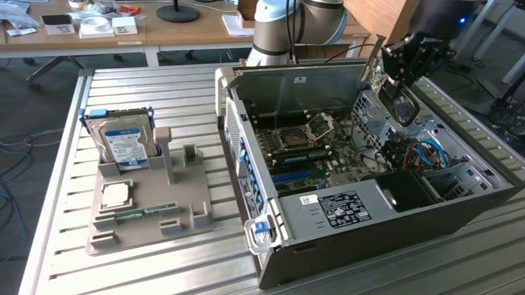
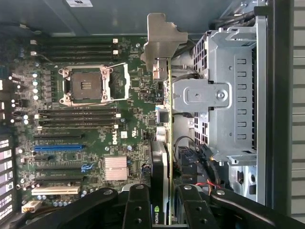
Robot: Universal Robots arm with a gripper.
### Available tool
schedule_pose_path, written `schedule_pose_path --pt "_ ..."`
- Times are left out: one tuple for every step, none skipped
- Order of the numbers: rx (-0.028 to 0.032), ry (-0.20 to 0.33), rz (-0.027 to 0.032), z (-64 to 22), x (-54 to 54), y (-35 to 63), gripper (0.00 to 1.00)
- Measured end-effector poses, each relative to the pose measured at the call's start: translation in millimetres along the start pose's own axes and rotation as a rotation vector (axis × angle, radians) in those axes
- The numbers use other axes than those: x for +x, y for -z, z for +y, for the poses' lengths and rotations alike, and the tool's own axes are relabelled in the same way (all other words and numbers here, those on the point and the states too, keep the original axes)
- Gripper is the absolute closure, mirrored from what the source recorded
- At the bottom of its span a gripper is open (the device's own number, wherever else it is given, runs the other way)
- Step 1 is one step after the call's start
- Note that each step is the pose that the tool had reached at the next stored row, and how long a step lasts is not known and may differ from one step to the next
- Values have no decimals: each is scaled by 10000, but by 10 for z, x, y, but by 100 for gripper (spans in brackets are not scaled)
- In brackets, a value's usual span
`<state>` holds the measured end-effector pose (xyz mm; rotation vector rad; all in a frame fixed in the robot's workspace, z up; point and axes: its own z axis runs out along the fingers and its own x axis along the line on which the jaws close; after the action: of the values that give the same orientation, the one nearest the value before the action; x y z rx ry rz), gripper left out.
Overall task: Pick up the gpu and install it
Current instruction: 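Pick up the gpu and move the gpu toward the slot, then insert the gpu into the slot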
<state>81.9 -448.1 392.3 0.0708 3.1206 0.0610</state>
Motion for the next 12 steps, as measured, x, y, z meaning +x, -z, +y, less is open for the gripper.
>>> schedule_pose_path --pt "0 -1 0 -1 0 -19 73" --pt "1 0 0 -2 0 -37 73" --pt "1 1 2 -2 0 -55 73" --pt "1 1 4 -3 0 -73 73" --pt "2 1 5 -4 1 -90 73" --pt "1 1 7 -4 1 -105 73" --pt "3 1 8 -4 1 -107 73" --pt "3 1 8 -4 1 -107 73" --pt "4 1 8 -4 1 -107 73" --pt "1 1 8 -4 1 -108 73" --pt "1 1 8 -4 1 -108 73" --pt "1 1 8 -4 1 -108 73"
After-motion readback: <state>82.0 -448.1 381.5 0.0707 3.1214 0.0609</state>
